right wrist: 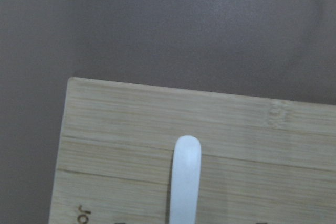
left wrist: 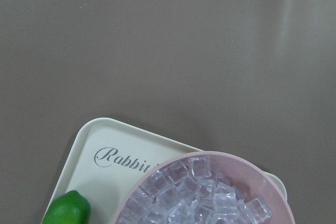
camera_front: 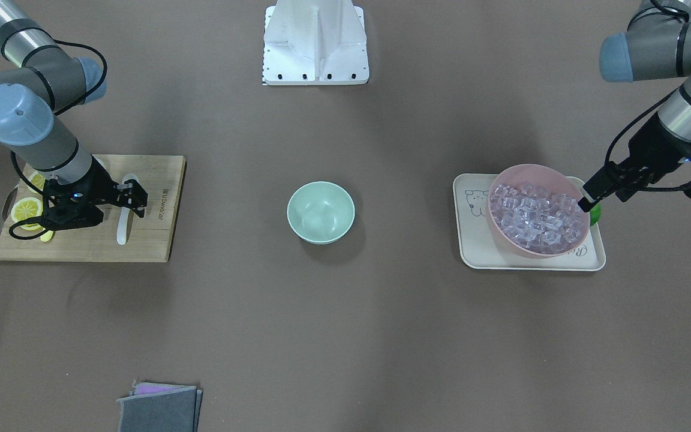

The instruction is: Put spoon and ice into bowl

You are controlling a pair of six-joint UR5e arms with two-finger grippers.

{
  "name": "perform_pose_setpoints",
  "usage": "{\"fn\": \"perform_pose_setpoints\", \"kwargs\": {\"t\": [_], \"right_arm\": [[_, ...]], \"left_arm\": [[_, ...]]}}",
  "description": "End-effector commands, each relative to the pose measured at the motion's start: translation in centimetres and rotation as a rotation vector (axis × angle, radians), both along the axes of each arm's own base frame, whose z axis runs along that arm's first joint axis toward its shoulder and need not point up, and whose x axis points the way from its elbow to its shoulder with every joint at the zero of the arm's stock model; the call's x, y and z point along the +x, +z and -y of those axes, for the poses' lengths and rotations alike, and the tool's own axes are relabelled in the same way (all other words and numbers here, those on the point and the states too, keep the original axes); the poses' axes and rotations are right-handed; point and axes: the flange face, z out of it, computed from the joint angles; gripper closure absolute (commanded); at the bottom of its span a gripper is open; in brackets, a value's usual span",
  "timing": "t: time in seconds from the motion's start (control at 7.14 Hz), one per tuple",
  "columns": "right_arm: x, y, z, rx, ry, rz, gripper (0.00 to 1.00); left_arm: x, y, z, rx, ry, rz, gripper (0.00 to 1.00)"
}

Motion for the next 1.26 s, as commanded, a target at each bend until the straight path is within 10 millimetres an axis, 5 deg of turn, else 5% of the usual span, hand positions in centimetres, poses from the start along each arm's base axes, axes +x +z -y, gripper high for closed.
{"fn": "perform_pose_setpoints", "kwargs": {"t": [0.0,0.14,0.84,1.12], "right_arm": [[-0.5,0.2,0.1,-0.037,0.041,0.018,0.91],[-0.9,-0.6,0.3,-0.039,0.042,0.031,1.00],[-0.6,-2.8,0.1,-0.016,0.039,0.066,1.00],[-0.3,-5.8,-0.7,-0.036,0.050,0.116,1.00]], "left_arm": [[0.1,0.0,0.0,-0.005,-0.003,0.001,0.02],[0.1,0.0,0.0,-0.005,-0.003,0.001,0.02],[0.0,-0.3,-0.3,0.000,-0.003,-0.002,0.02],[0.4,-0.4,-0.3,-0.032,-0.023,-0.011,0.02]]}}
